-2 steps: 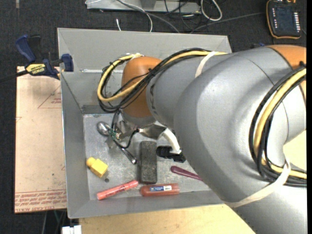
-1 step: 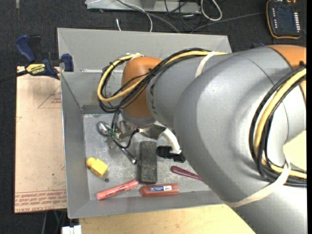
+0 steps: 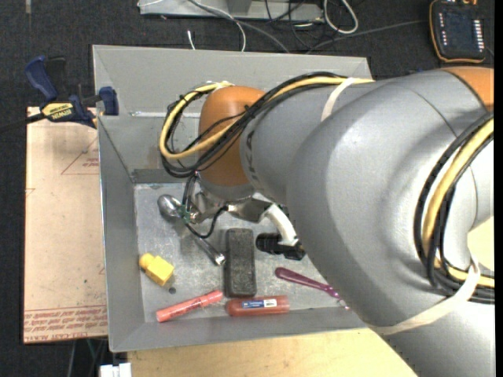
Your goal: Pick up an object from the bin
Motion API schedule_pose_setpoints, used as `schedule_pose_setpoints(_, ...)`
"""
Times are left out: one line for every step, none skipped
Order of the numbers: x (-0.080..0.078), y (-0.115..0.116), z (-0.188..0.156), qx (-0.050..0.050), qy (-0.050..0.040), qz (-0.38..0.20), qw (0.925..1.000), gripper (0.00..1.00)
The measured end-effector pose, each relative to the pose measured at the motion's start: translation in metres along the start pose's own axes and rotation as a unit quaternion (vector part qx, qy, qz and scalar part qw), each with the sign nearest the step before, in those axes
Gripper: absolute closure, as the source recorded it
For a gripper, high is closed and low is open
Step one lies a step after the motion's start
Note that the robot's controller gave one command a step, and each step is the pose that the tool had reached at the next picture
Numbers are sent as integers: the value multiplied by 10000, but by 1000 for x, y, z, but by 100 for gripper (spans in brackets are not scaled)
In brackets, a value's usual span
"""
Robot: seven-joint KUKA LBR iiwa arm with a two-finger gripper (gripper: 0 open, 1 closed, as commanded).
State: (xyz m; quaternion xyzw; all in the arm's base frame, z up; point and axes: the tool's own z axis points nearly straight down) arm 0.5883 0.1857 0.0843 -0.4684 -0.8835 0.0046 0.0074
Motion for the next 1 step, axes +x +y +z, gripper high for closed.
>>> schedule_pose_setpoints(0, 1, -38, -20, -6, -9, 10000, 100)
